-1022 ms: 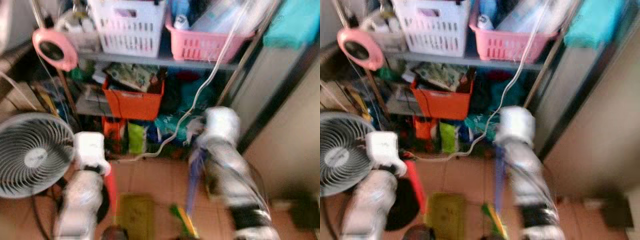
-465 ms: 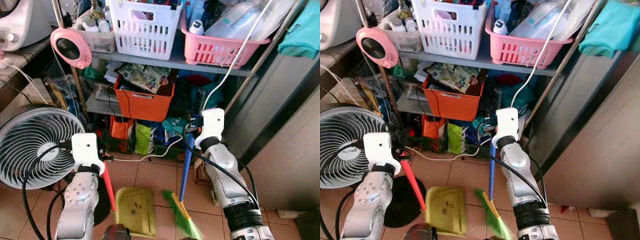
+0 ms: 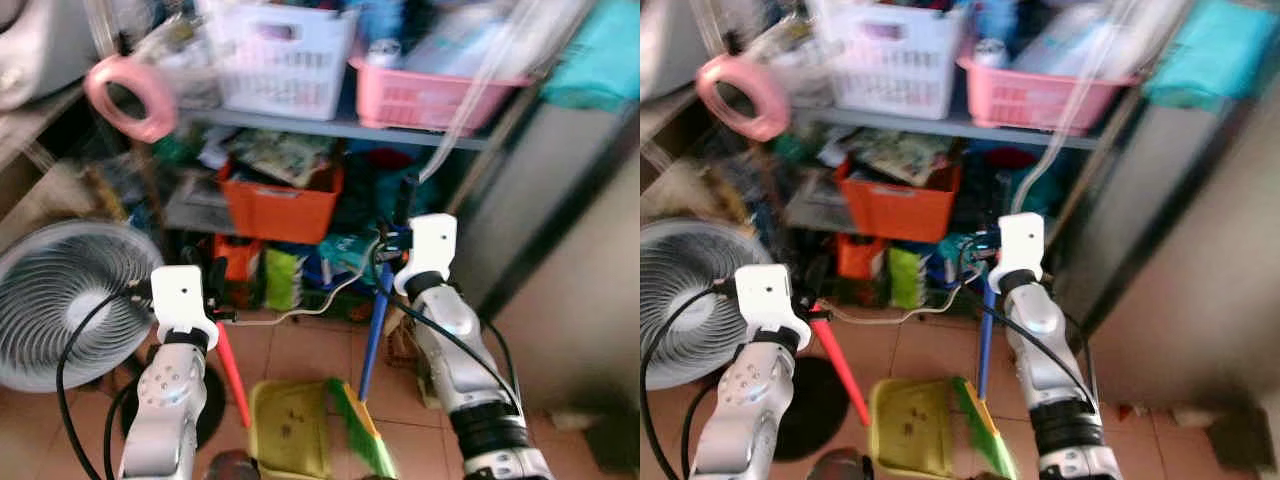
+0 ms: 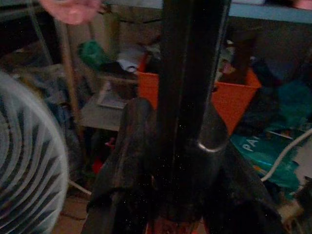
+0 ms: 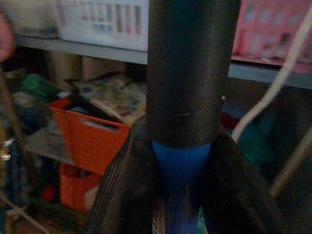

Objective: Sweep floor

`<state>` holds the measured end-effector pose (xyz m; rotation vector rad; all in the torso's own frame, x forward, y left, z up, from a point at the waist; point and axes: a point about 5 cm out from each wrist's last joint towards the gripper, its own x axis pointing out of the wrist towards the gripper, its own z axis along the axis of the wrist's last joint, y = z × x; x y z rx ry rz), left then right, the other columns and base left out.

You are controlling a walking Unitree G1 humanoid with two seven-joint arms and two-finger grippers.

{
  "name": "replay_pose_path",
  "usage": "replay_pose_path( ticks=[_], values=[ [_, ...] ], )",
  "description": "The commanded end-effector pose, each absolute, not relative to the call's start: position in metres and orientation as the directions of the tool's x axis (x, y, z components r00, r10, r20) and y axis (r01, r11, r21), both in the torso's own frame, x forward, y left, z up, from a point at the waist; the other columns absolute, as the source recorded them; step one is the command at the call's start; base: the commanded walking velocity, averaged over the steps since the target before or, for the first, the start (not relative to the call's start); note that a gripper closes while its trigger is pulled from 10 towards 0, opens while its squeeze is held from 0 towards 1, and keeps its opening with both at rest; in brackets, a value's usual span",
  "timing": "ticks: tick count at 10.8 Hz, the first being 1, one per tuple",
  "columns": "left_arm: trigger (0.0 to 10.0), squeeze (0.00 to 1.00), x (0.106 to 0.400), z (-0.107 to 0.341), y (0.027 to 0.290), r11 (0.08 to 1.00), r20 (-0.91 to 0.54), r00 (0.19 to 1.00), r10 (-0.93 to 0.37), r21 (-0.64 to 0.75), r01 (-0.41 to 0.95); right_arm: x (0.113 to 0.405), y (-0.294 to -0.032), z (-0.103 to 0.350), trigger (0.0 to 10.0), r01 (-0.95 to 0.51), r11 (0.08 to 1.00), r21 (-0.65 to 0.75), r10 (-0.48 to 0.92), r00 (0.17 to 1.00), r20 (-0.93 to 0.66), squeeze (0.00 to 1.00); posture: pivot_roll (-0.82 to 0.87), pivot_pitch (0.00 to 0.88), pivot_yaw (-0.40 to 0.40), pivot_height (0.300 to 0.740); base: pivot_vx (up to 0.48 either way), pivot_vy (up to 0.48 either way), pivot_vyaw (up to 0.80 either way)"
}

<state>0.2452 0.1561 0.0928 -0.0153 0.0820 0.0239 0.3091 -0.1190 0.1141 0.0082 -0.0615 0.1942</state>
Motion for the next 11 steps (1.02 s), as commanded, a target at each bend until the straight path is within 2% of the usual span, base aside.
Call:
replay_pose_path(
  ticks=[1, 9, 11],
  values=[
    [10.0, 0.0, 0.2492, 0.1059, 0.1539, 1.0, -0.024, 1.0, 0.018, -0.02, -0.019, 0.3111, -0.121, 0.1166, 10.0, -0.194, 0.981, -0.009, 0.194, 0.978, 0.072, 0.0, 0.11, 0.0, -0.079, 0.74, -0.27, 0.0, 0.0],
    [10.0, 0.0, 0.2519, 0.1046, 0.1514, 0.999, -0.035, 0.999, 0.019, -0.032, -0.02, 0.3135, -0.1189, 0.1165, 10.0, -0.202, 0.979, -0.018, 0.202, 0.976, 0.077, 0.0, 0.11, 0.0, -0.08, 0.74, -0.306, 0.0, 0.0],
    [10.0, 0.0, 0.2532, 0.105, 0.1513, 0.999, -0.035, 0.999, 0.01, -0.037, -0.011, 0.3135, -0.1191, 0.117, 10.0, -0.197, 0.98, -0.018, 0.198, 0.977, 0.079, 0.0, 0.1, 0.0, -0.079, 0.74, 0.0, 0.0, 0.0]
  ],
)
